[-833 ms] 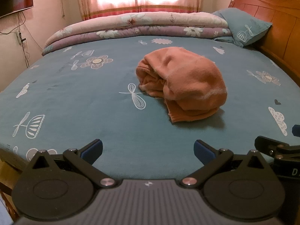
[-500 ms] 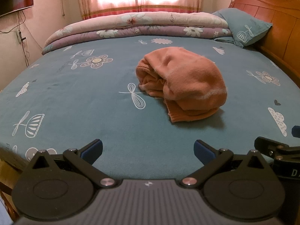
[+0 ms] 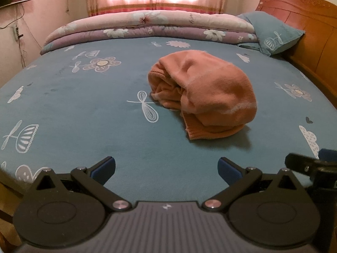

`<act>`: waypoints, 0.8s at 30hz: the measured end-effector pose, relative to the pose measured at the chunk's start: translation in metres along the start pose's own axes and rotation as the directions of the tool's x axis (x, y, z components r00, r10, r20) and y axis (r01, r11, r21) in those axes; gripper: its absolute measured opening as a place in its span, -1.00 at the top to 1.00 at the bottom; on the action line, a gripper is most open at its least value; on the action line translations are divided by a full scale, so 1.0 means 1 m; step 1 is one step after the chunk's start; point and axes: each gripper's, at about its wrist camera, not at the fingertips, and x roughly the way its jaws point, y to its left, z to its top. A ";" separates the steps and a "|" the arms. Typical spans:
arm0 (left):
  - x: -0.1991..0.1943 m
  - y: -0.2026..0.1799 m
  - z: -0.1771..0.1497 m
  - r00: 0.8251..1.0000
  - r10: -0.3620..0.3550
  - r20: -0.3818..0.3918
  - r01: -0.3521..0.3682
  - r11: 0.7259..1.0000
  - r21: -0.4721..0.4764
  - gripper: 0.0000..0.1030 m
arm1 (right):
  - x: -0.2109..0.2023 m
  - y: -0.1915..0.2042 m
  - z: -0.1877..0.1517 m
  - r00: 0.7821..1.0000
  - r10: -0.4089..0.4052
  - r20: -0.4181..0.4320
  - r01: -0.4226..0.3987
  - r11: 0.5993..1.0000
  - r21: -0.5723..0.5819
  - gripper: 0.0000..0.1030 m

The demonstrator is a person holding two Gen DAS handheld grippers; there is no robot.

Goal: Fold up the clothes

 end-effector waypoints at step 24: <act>0.071 0.007 0.014 0.996 -0.047 0.081 0.037 0.992 0.121 -0.99 | 0.068 0.001 0.044 0.989 0.060 0.137 -0.027 0.971 -0.236 -0.64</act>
